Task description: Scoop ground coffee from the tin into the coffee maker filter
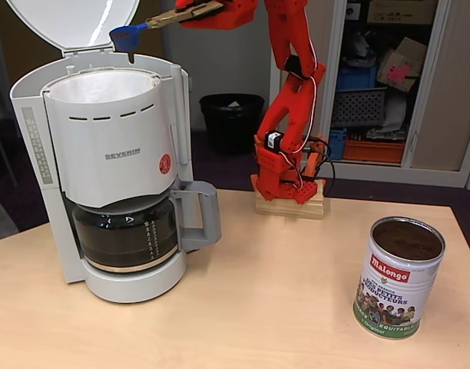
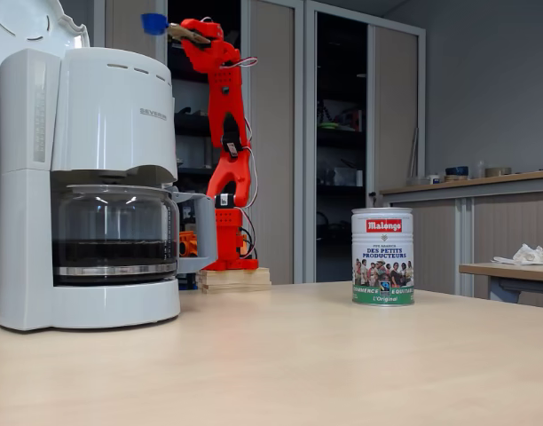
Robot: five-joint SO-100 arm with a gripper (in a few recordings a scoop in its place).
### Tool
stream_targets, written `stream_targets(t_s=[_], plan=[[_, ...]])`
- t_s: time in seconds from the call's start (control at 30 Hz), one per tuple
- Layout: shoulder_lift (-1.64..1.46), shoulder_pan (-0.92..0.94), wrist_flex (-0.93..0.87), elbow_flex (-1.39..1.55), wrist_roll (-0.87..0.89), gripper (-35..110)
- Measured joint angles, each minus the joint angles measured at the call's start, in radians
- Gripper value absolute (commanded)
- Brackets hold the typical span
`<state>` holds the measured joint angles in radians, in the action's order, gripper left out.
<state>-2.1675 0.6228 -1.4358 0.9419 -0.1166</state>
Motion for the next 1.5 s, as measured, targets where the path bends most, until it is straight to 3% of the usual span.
stream_targets(t_s=[0.33, 0.7, 1.03, 1.5], plan=[[-0.038, 0.091, 0.035, 0.115, 0.127, 0], [0.020, 0.206, 0.009, 0.140, 0.451, 0], [0.072, 0.204, -0.025, 0.118, 0.600, 0], [0.126, 0.121, -0.063, 0.021, 0.937, 0]])
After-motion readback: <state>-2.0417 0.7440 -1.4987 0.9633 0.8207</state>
